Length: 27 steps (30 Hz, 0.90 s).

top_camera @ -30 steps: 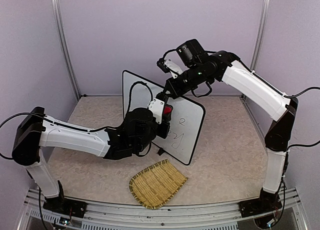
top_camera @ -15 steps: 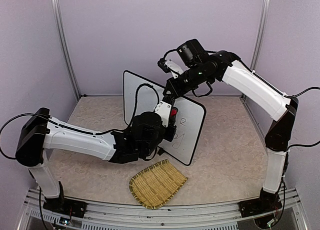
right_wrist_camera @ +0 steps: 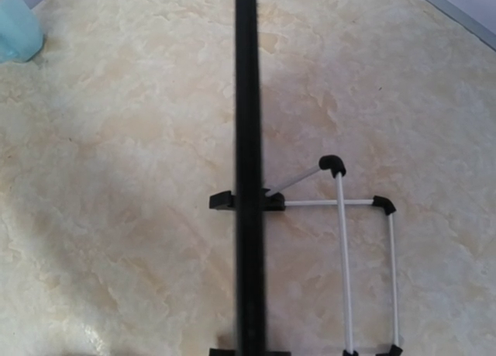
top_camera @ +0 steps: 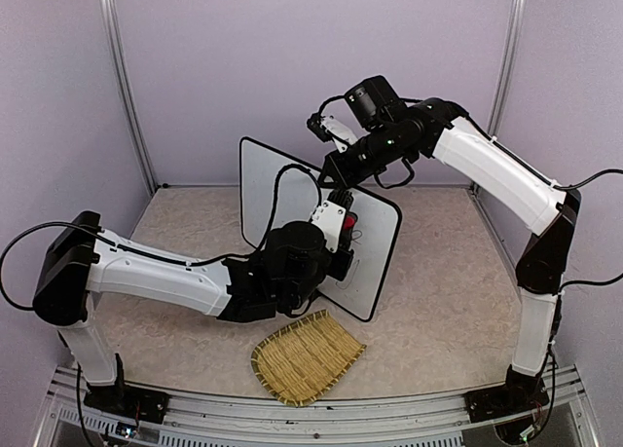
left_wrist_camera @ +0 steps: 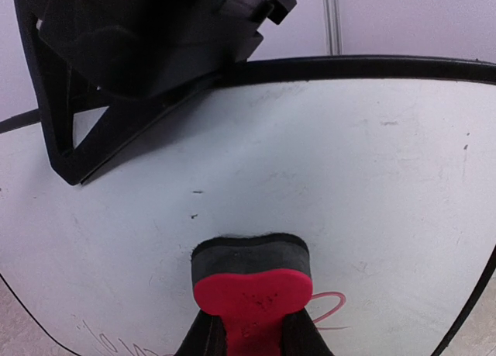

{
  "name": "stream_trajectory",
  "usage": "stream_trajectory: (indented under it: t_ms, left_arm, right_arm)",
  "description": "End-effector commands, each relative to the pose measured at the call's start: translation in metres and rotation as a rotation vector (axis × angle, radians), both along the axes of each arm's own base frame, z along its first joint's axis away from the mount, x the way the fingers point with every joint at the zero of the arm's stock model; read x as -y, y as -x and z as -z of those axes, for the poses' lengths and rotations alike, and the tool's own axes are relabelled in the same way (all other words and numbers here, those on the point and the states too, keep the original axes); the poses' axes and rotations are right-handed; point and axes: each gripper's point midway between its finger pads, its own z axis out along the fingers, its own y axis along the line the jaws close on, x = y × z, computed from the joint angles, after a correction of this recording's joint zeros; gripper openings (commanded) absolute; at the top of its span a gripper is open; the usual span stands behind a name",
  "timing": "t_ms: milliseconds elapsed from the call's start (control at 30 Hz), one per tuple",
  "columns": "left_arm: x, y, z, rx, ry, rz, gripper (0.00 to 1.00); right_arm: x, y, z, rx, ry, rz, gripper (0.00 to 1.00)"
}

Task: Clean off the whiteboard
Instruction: Erase the center of the whiteboard.

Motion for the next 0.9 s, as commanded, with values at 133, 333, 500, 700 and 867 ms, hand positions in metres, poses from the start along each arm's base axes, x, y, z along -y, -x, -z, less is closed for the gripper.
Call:
stream_trajectory:
  t_ms: [133, 333, 500, 700, 867]
  left_arm:
    - [0.038, 0.019, -0.014, 0.005, 0.063, 0.164, 0.17]
    - [0.041, 0.022, -0.014, 0.006, 0.062, 0.170, 0.17]
    - [0.031, 0.011, -0.011, 0.014, 0.027, 0.103, 0.17]
    - [-0.013, -0.027, -0.005, -0.006, 0.006, -0.050, 0.17]
    - [-0.041, -0.043, -0.008, 0.000, 0.015, -0.107, 0.17]
  right_arm:
    - [-0.021, 0.036, 0.012, -0.099, -0.006, -0.093, 0.00]
    - [-0.021, 0.036, 0.010, -0.096, -0.008, -0.093, 0.00]
    - [-0.020, 0.035, 0.012, -0.095, -0.004, -0.088, 0.00]
    - [-0.019, 0.035, 0.013, -0.096, 0.001, -0.087, 0.00]
    - [-0.019, 0.036, 0.012, -0.094, 0.001, -0.087, 0.00]
